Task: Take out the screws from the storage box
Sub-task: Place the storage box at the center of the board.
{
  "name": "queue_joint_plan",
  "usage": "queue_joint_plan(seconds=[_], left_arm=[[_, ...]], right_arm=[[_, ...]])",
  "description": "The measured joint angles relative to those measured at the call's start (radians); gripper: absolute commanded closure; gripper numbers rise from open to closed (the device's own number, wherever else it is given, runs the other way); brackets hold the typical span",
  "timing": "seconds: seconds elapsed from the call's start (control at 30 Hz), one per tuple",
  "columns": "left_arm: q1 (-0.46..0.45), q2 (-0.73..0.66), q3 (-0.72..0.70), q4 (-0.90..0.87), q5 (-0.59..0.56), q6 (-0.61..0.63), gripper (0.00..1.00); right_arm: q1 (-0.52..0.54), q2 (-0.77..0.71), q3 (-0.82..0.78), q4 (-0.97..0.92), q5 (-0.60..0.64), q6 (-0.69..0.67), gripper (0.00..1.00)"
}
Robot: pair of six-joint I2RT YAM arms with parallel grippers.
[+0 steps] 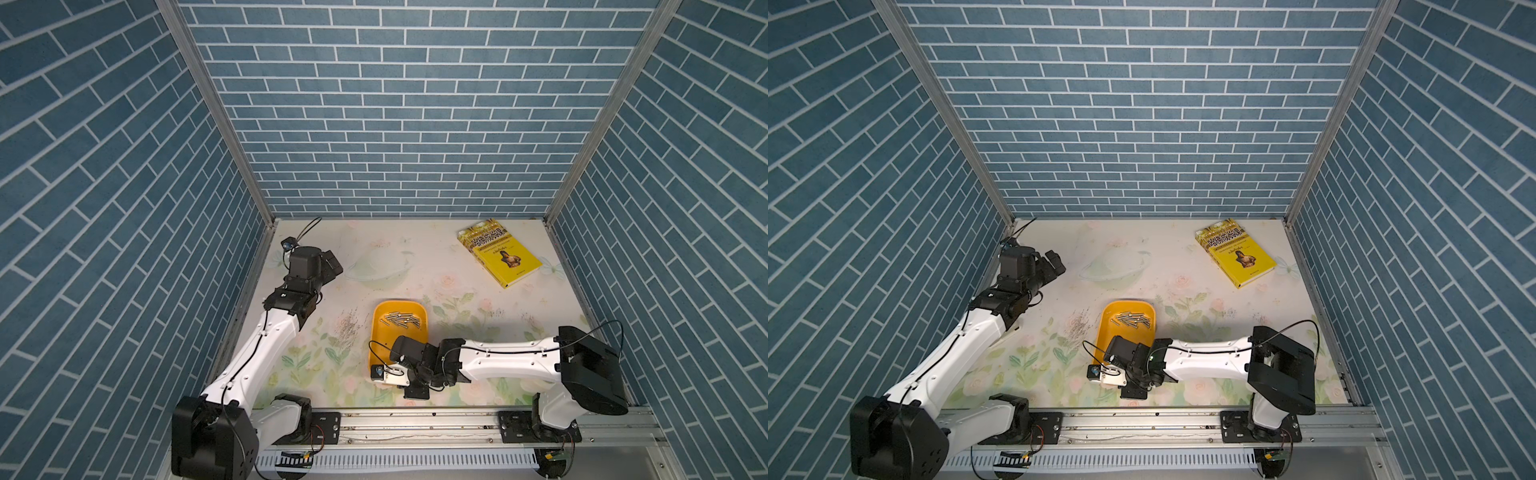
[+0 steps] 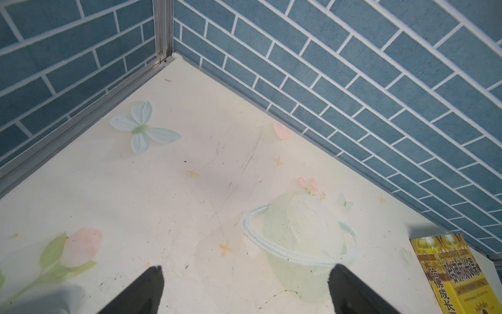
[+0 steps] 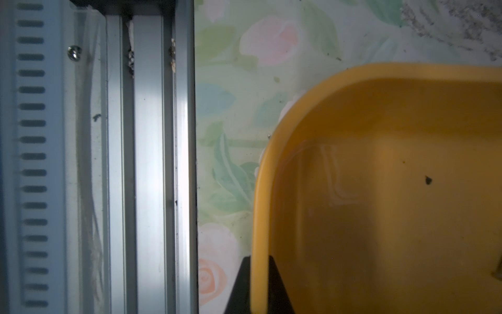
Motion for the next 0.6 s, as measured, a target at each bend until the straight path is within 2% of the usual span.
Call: queue_joint_plan(seconds=[0.27, 0.47, 0.6], left_arm=[[0.0, 0.0, 0.0, 0.0, 0.002, 0.001, 0.0], [0.0, 0.0, 0.0, 0.008, 0.0, 0.007, 0.0], [0.0, 0.0, 0.0, 0.009, 0.0, 0.012, 0.0]], right_arm=[[0.043, -0.036, -0.016, -0.002, 0.004, 0.048, 0.81], [0.048, -0.14, -0.019, -0.011, 0.024, 0.074, 0.68], [0.048, -0.23, -0.005, -0.013, 0.068, 0.08, 0.66]])
